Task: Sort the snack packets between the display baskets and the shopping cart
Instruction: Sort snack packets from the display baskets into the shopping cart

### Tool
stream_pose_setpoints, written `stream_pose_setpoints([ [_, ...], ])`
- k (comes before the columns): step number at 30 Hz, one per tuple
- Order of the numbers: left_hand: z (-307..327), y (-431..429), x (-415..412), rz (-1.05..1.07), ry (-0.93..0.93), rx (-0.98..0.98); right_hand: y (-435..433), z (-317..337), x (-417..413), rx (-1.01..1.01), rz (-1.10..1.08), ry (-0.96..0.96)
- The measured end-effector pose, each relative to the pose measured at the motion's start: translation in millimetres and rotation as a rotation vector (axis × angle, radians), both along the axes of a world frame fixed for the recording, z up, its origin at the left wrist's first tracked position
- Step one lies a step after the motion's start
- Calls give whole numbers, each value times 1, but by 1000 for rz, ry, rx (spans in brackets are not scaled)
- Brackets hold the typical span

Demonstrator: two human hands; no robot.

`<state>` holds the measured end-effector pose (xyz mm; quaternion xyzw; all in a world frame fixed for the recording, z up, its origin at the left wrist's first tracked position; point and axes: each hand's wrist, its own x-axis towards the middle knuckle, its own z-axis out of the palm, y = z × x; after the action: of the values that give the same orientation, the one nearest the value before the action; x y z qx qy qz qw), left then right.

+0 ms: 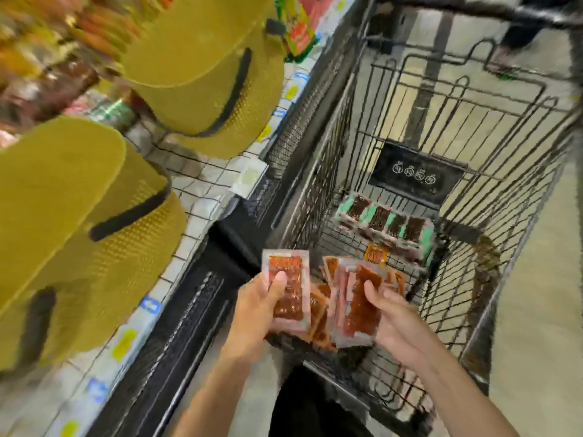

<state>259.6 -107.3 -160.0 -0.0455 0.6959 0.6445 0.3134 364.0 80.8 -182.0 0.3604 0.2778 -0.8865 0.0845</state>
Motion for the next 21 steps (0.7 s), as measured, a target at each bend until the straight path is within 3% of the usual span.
stream_pose_setpoints([
  [7, 87, -92, 48, 436, 243, -8, -81, 97, -34, 198, 387, 194],
  [15, 191, -211, 125, 808, 403, 63, -223, 192, -51, 190, 724, 599],
  [21, 240, -351, 174, 1032, 468, -97, -367, 242, -50, 171, 951, 747],
])
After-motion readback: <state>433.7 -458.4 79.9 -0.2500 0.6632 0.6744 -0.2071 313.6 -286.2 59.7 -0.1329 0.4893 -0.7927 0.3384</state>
